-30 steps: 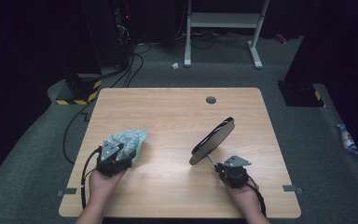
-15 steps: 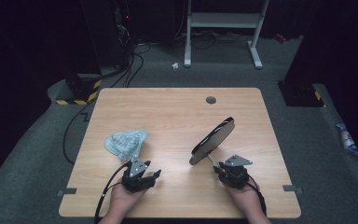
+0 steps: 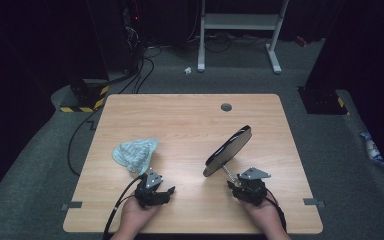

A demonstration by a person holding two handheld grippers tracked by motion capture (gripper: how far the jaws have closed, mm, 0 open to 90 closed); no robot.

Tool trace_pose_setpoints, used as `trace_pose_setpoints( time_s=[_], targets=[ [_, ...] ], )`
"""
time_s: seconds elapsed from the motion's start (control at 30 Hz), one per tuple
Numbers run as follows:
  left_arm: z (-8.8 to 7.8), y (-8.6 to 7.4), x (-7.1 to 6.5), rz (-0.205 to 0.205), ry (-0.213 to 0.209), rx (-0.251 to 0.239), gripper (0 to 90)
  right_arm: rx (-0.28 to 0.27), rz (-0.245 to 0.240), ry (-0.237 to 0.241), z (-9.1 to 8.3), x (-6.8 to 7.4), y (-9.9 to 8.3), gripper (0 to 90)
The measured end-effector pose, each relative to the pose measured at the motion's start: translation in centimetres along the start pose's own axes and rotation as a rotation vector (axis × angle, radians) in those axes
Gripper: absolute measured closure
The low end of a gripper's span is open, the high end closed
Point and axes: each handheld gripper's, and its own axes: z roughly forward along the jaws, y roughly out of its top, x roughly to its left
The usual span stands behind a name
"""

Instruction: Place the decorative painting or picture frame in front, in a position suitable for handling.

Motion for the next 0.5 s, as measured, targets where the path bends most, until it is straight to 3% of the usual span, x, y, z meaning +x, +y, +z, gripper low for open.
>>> trace_pose_setpoints(
  time_s=[0.23, 0.5],
  targets=[
    [0.05, 0.03, 0.02, -0.002, 0.003, 0.01, 26.6, 0.011, 0.012, -0.035, -0.37, 0.12, -0.38, 39.4],
    [0.04, 0.02, 0.01, -0.005, 0.008, 0.01, 26.5, 0.006, 0.038, -0.066, -0.65, -0.57, -0.61, 44.2]
  ],
)
